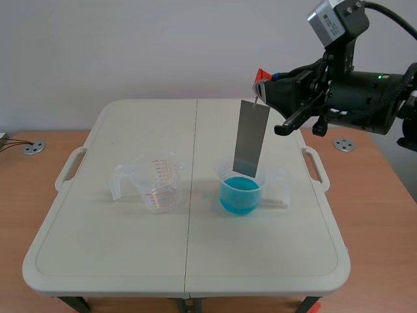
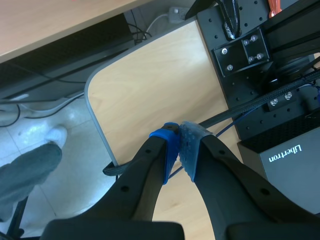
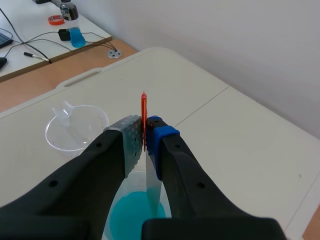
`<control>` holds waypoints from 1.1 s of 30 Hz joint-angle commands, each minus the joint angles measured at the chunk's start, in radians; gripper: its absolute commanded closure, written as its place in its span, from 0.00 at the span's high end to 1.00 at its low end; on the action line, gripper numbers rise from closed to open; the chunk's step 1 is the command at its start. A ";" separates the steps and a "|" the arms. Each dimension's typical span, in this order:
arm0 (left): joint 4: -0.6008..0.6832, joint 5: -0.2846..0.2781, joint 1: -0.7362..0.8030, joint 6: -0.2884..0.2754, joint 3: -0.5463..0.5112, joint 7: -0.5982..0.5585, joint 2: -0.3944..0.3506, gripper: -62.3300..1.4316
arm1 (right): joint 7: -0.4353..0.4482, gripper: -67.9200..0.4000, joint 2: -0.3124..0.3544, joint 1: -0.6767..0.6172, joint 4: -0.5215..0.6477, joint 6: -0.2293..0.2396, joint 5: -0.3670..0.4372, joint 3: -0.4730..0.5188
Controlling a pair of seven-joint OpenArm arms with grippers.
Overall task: Hold the metal plate by the orange handle, dip it into the blue solution, take it out and point at it, then put the plate back in the beaker on the left.
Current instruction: 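Hold the plate still in the solution, then raise the plate and point at it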
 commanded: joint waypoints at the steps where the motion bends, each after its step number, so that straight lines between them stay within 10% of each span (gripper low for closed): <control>1: 0.029 -0.003 0.008 0.005 -0.014 -0.035 -0.024 0.05 | 0.011 0.03 0.021 0.020 0.035 0.008 0.024 0.009; 16: 0.334 -0.022 -0.052 0.003 -0.225 -0.093 -0.159 0.05 | -0.076 0.03 0.033 0.020 0.155 0.008 0.063 0.009; 33: 0.339 -0.022 -0.753 -0.106 0.049 0.122 -0.226 0.05 | -0.135 0.03 0.032 0.021 0.271 0.008 0.126 0.055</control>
